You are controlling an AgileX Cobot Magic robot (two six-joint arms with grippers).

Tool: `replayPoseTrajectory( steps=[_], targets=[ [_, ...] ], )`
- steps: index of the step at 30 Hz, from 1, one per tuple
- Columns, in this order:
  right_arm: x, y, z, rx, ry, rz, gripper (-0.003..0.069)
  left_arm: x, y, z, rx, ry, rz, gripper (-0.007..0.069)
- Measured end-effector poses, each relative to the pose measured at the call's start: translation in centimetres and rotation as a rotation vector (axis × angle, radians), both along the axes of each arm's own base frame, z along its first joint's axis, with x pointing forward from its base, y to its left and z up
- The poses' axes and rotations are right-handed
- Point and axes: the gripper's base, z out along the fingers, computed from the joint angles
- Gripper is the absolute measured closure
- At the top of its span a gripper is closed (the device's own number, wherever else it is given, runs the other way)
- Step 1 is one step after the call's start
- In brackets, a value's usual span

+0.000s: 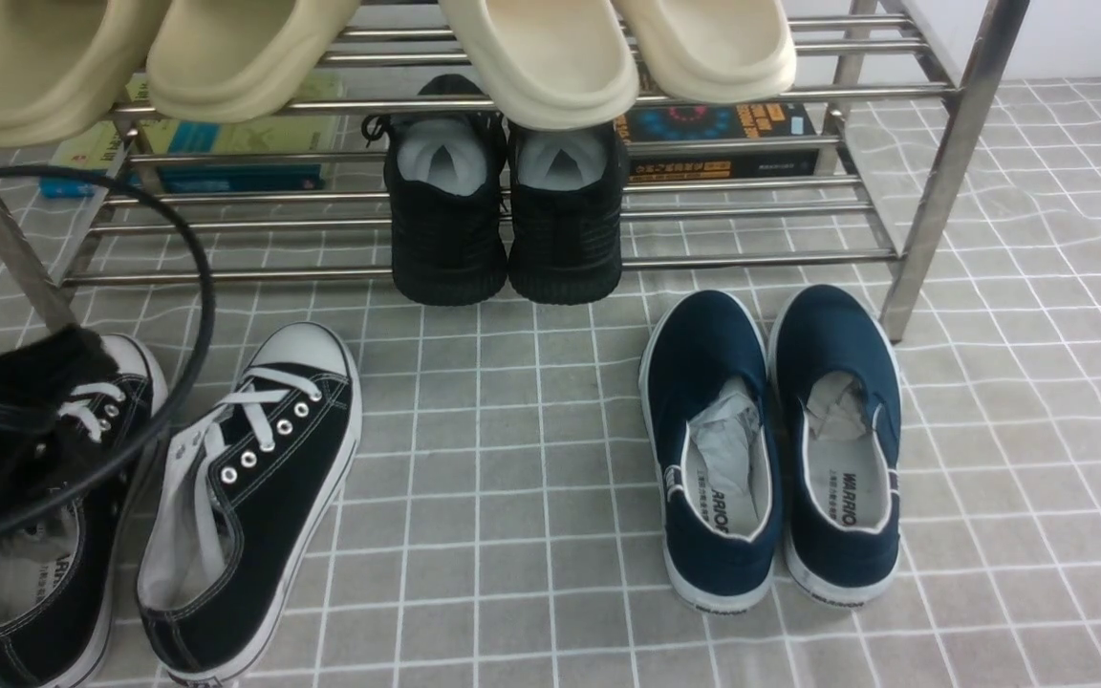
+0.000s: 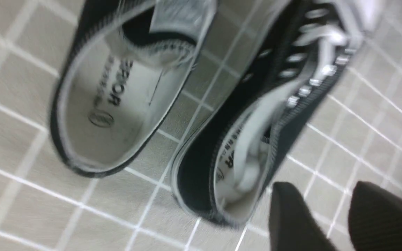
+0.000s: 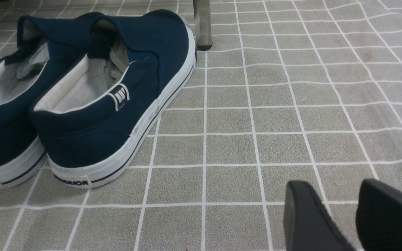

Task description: Take the shoes off the shelf with your hand from the grey coffee tablecloth.

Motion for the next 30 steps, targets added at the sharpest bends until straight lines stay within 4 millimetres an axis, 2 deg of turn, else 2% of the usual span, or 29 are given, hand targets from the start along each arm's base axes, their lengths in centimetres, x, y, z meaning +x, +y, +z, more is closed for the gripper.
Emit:
replayPoseTrajectory(
  steps=[1,2,4,5,6,7,8,9,12,16,20,30],
  targets=[
    [0.0,0.0,0.0,0.000,0.000,0.000,0.0420,-1.0,0.0,0.6,0.026,-0.016,-0.038,0.0434],
    [0.0,0.0,0.0,0.000,0.000,0.000,0.0420,-1.0,0.0,0.6,0.031,-0.016,-0.046,0.0434],
    [0.0,0.0,0.0,0.000,0.000,0.000,0.0420,-4.1,0.0,1.6,0.105,-0.059,-0.149,0.0560],
    [0.0,0.0,0.0,0.000,0.000,0.000,0.0420,-5.0,0.0,1.5,0.124,-0.076,-0.177,0.0585],
    [0.0,0.0,0.0,0.000,0.000,0.000,0.0420,-5.2,0.0,1.6,0.128,-0.086,-0.184,0.0589],
    [0.0,0.0,0.0,0.000,0.000,0.000,0.0420,-7.0,-0.1,1.3,0.155,-0.151,-0.234,0.0616],
    [0.0,0.0,0.0,0.000,0.000,0.000,0.0420,-7.1,-0.1,1.3,0.156,-0.165,-0.237,0.0617],
    [0.0,0.0,0.0,0.000,0.000,0.000,0.0420,-8.5,-0.3,0.4,0.162,-0.254,-0.257,0.0623],
    [0.0,0.0,0.0,0.000,0.000,0.000,0.0420,-9.8,-0.3,-0.7,0.171,-0.415,-0.245,0.0623],
    [0.0,0.0,0.0,0.000,0.000,0.000,0.0420,-10.9,-0.1,-2.1,0.184,-0.519,-0.222,0.0623],
    [0.0,0.0,0.0,0.000,0.000,0.000,0.0420,-11.4,0.2,-3.3,0.245,-0.532,-0.220,0.0622],
    [0.0,0.0,0.0,0.000,0.000,0.000,0.0420,-11.3,0.6,-3.5,0.316,-0.534,-0.218,0.0617]
  ],
)
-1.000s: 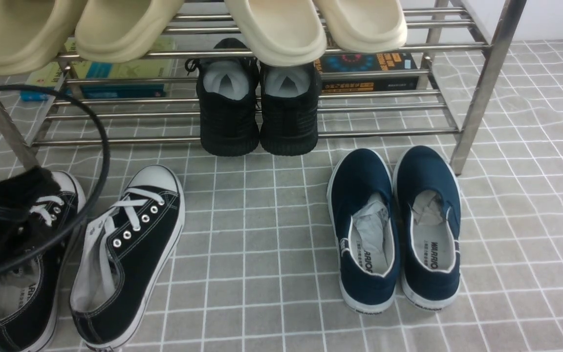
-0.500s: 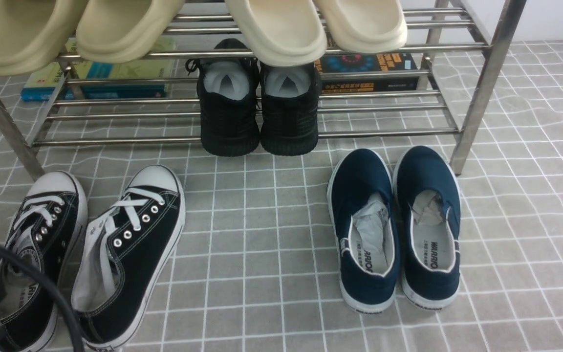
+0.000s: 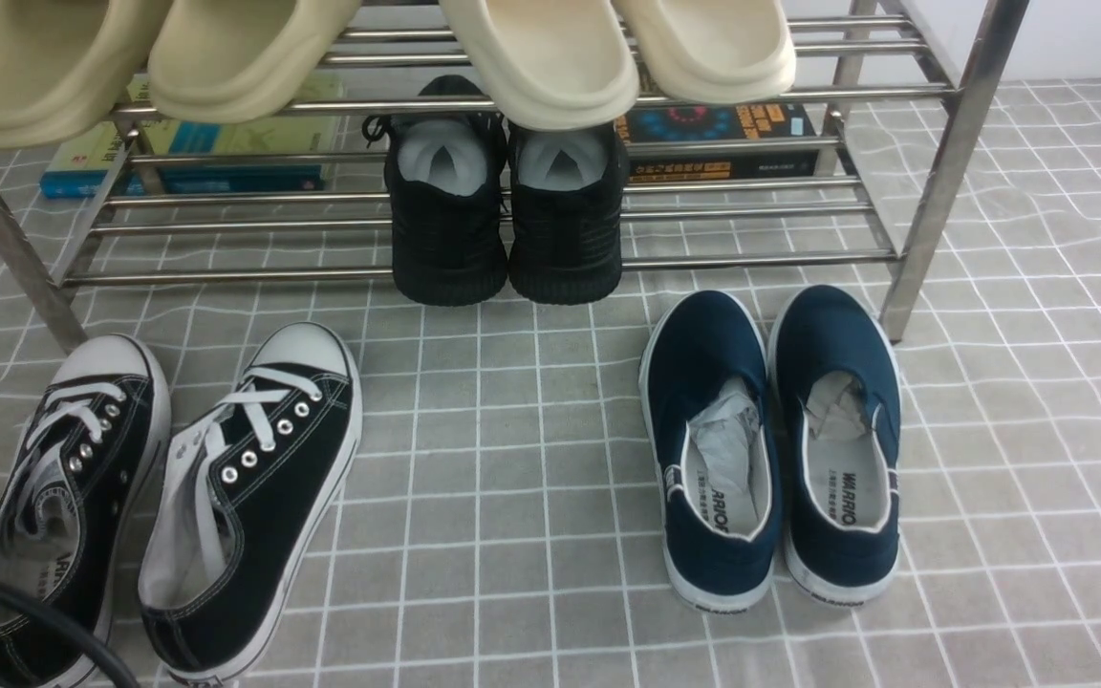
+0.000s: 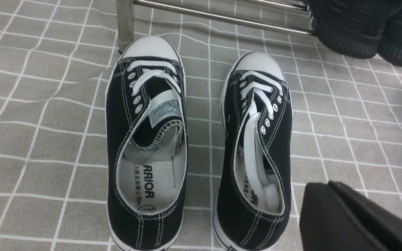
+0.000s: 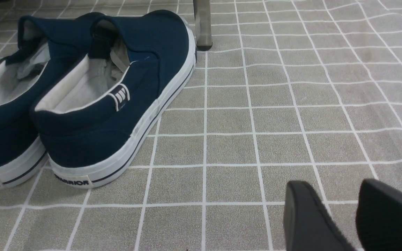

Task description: Take the shoes off the shelf with your hand from the grey coffee tablecloth.

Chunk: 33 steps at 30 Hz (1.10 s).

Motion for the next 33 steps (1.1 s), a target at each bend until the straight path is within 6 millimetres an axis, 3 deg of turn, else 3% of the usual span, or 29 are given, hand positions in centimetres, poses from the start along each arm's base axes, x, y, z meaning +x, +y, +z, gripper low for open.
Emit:
replayPoseTrajectory(
  steps=[4,14,19,33],
  targets=[
    [0.0,0.0,0.0,0.000,0.000,0.000,0.0420,0.4,0.0,-1.2,0.001,-0.008,0.004,0.0615],
    [0.0,0.0,0.0,0.000,0.000,0.000,0.0420,-0.5,0.4,-7.9,0.063,-0.158,0.023,0.0603],
    [0.0,0.0,0.0,0.000,0.000,0.000,0.0420,-0.7,0.5,-10.9,0.075,-0.128,0.022,0.0599],
    [0.0,0.0,0.0,0.000,0.000,0.000,0.0420,-0.7,0.5,-11.0,0.078,-0.128,0.022,0.0592]
  ],
)
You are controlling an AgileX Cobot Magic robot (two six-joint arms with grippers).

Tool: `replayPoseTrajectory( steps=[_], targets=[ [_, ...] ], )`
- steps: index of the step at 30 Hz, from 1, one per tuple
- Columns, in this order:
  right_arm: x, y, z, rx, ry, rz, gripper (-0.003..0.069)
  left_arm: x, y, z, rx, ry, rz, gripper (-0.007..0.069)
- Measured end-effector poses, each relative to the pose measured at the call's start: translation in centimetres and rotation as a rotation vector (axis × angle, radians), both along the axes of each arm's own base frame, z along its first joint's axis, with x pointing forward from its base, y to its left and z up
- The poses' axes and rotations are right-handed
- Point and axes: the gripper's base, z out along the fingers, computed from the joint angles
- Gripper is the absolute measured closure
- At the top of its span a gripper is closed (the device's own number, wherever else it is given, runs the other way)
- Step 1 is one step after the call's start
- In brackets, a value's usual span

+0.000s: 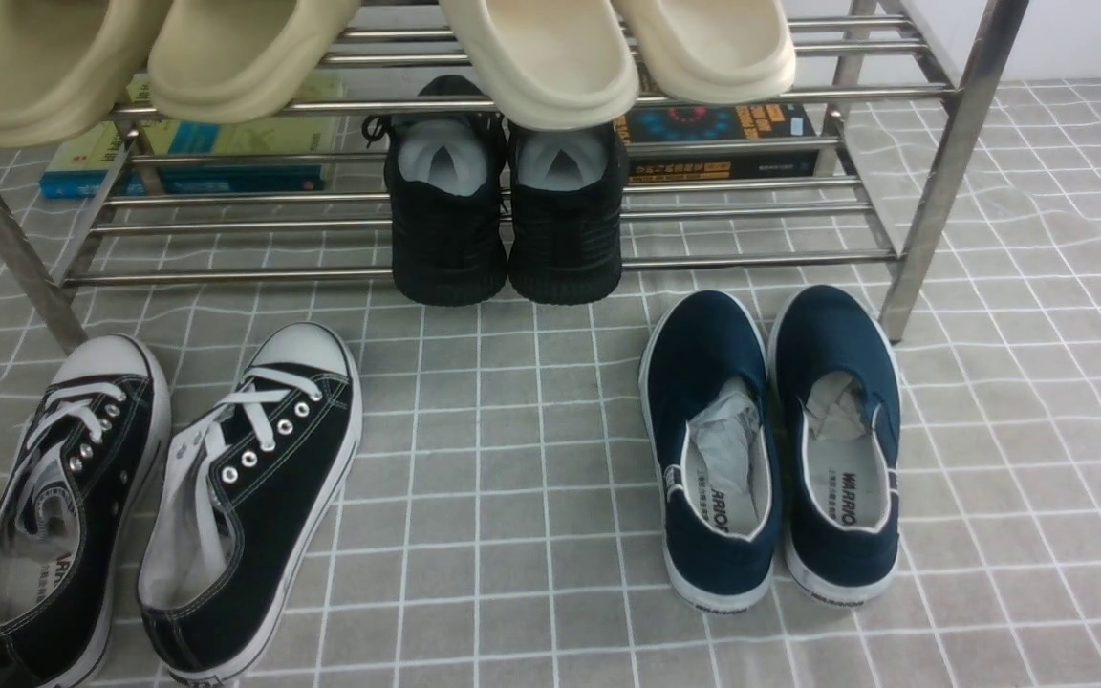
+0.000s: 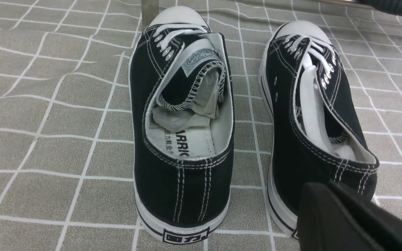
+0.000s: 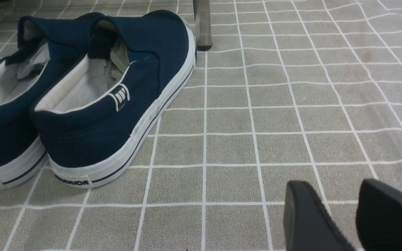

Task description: Take the shoes off the shelf with your hand from the grey coffee tablecloth.

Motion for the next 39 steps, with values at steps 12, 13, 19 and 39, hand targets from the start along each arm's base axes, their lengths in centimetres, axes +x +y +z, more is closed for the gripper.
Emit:
replayPoseTrajectory(
  steps=[12,13,19,39],
  targets=[
    [0.00,0.00,0.00,0.000,0.000,0.000,0.0420,0.00,0.00,0.00,0.000,0.000,0.000,0.0576],
    [0.00,0.00,0.00,0.000,0.000,0.000,0.0420,0.00,0.00,0.00,0.000,0.000,0.000,0.0574],
    [0.00,0.00,0.00,0.000,0.000,0.000,0.0420,0.00,0.00,0.00,0.000,0.000,0.000,0.0572],
    [0.00,0.00,0.00,0.000,0.000,0.000,0.0420,0.00,0.00,-0.01,0.000,0.001,0.000,0.0552]
  ],
)
